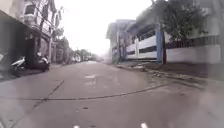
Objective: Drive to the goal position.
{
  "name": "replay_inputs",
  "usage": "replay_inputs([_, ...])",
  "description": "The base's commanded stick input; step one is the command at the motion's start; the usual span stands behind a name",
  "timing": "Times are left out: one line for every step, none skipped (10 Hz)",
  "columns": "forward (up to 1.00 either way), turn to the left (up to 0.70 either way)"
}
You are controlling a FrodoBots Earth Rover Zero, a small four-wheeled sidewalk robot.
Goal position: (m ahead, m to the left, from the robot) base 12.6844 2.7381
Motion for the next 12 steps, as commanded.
replay_inputs([1.0,0.01])
replay_inputs([1.0,0.01])
replay_inputs([1.0,0.01])
replay_inputs([1.0,0.01])
replay_inputs([1.0,0.01])
replay_inputs([1.0,0.01])
replay_inputs([1.0,0.01])
replay_inputs([1.0,0.01])
replay_inputs([1.0,0.01])
replay_inputs([1.0,0.01])
replay_inputs([1.0,0.01])
replay_inputs([1.0,0.01])
